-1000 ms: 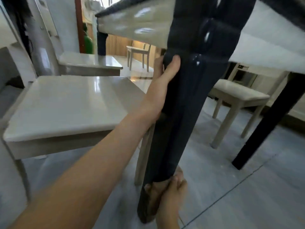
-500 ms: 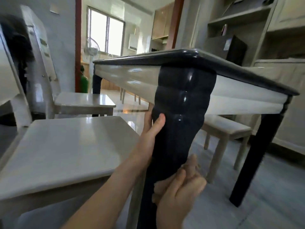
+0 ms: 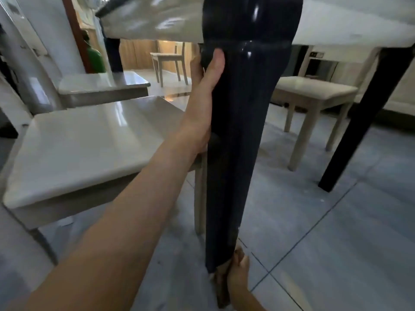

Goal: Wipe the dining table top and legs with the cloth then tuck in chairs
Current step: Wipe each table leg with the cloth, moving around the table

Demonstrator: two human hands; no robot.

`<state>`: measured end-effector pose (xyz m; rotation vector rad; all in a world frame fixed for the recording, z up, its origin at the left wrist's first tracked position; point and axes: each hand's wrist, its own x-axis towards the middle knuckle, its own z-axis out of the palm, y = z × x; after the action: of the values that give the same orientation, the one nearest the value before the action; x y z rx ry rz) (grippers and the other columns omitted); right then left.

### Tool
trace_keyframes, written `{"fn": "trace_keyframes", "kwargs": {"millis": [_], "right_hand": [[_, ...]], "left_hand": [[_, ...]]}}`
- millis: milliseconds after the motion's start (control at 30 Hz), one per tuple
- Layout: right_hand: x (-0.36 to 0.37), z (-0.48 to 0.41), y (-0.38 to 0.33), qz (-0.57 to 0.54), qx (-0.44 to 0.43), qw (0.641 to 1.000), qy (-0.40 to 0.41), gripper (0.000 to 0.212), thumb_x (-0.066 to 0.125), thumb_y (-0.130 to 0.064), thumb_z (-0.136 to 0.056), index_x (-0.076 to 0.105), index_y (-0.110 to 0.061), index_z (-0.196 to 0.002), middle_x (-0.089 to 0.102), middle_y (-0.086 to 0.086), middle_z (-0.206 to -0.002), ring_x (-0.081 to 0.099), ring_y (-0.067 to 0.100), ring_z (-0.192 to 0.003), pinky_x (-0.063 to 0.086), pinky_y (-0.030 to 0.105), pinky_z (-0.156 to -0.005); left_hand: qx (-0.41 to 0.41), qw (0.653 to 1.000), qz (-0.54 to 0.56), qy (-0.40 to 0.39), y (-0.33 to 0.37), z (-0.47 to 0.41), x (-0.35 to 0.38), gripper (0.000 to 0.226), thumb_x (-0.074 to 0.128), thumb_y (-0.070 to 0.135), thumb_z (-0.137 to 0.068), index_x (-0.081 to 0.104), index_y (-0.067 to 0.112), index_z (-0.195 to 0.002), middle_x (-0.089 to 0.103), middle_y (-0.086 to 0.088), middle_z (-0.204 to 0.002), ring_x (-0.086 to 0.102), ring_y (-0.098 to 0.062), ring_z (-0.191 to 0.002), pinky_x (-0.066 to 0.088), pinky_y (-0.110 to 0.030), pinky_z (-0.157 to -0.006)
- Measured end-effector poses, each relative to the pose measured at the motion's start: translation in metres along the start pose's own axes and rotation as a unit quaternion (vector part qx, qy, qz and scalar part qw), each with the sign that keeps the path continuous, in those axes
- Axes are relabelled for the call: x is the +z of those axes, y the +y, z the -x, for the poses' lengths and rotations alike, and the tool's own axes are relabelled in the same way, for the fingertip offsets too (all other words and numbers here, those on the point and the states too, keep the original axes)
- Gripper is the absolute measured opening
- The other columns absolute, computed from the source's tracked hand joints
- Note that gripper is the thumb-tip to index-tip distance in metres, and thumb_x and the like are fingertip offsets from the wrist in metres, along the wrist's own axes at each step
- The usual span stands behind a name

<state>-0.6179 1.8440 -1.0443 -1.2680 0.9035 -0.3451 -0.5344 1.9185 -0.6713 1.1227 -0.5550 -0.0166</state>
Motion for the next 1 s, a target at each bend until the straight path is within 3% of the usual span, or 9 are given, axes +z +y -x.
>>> {"fn": "trace_keyframes", "kwargs": {"millis": [167,267,367,433,500,600,667,800,1000], "right_hand": [[0.000,-0.006,0.031,0.011,0.096,0.995,-0.022,0.033,0.043,-0.035,-0.097,0.058,-0.006,-0.101,0.064,0.019,-0.106,0.059,0.029,-0.092,0.049,0.040,-0.087],[-0.001,-0.001,0.026,-0.007,0.134,0.991,-0.008,0.031,0.035,-0.032,-0.104,0.049,-0.005,-0.096,0.059,0.025,-0.105,0.053,0.030,-0.091,0.043,0.039,-0.083],[0.004,-0.025,0.062,-0.049,0.140,0.989,-0.008,0.059,0.045,-0.067,-0.089,0.051,-0.009,-0.103,0.062,0.028,-0.107,0.062,0.039,-0.093,0.051,0.057,-0.089],[0.008,-0.055,0.096,-0.089,0.111,0.990,-0.023,0.066,0.054,-0.077,-0.074,0.052,-0.016,-0.100,0.064,0.032,-0.096,0.066,0.049,-0.080,0.054,0.067,-0.073],[0.008,-0.005,0.029,-0.122,0.078,0.989,-0.037,0.060,0.061,-0.059,-0.077,0.047,-0.003,-0.095,0.059,0.037,-0.080,0.063,0.047,-0.060,0.053,0.065,-0.054],[0.007,0.072,-0.093,-0.136,-0.027,0.990,-0.025,0.024,0.037,-0.020,-0.102,0.045,-0.002,-0.088,0.054,0.021,-0.054,0.056,0.023,-0.040,0.050,0.031,-0.038],[0.007,0.082,-0.127,-0.102,-0.103,0.989,-0.005,0.021,0.035,-0.022,-0.105,0.051,-0.009,-0.099,0.063,0.010,-0.069,0.063,0.011,-0.052,0.052,0.026,-0.049],[0.008,0.098,-0.187,-0.030,-0.274,0.961,0.019,0.025,0.045,-0.025,-0.100,0.049,-0.014,-0.123,0.057,0.009,-0.112,0.059,0.019,-0.100,0.049,0.044,-0.091],[0.010,0.124,-0.274,-0.009,-0.439,0.898,0.013,0.018,0.044,-0.026,-0.097,0.047,-0.021,-0.114,0.044,-0.005,-0.108,0.050,0.013,-0.105,0.044,0.037,-0.095]], "left_hand": [[0.009,1.000,-0.020,0.002,-0.001,-0.004,-0.003,0.058,0.049,0.052,-0.090,0.039,0.021,-0.137,0.059,-0.005,-0.130,0.061,-0.022,-0.114,0.051,-0.045,-0.096],[0.013,1.000,-0.026,0.005,-0.003,-0.003,-0.002,0.059,0.050,0.053,-0.088,0.040,0.021,-0.136,0.058,-0.005,-0.130,0.061,-0.022,-0.115,0.049,-0.047,-0.098],[0.023,0.999,-0.029,0.002,-0.002,-0.001,-0.001,0.055,0.047,0.051,-0.091,0.037,0.021,-0.137,0.056,-0.005,-0.131,0.060,-0.022,-0.115,0.048,-0.046,-0.098],[0.027,0.999,-0.024,0.004,0.000,0.001,0.000,0.050,0.044,0.047,-0.095,0.035,0.022,-0.137,0.055,-0.005,-0.131,0.059,-0.021,-0.115,0.050,-0.043,-0.096],[0.023,1.000,-0.007,0.001,0.001,0.002,0.002,0.047,0.044,0.046,-0.096,0.037,0.021,-0.135,0.057,-0.005,-0.130,0.060,-0.020,-0.114,0.052,-0.040,-0.093],[0.014,1.000,0.004,0.006,0.005,0.005,0.004,0.048,0.048,0.046,-0.094,0.039,0.021,-0.134,0.059,-0.005,-0.130,0.061,-0.019,-0.114,0.052,-0.041,-0.096],[0.017,1.000,-0.005,0.012,0.007,0.006,0.006,0.048,0.048,0.046,-0.095,0.040,0.022,-0.135,0.059,-0.003,-0.129,0.063,-0.015,-0.111,0.054,-0.035,-0.091],[0.020,1.000,0.019,-0.003,0.008,0.009,0.006,0.039,0.045,0.039,-0.097,0.042,0.023,-0.132,0.062,0.003,-0.119,0.067,-0.003,-0.094,0.055,-0.017,-0.070],[0.024,0.998,0.050,-0.017,0.006,0.007,0.005,0.043,0.050,0.044,-0.093,0.041,0.031,-0.133,0.059,0.005,-0.129,0.060,-0.011,-0.115,0.055,-0.027,-0.086]]}}
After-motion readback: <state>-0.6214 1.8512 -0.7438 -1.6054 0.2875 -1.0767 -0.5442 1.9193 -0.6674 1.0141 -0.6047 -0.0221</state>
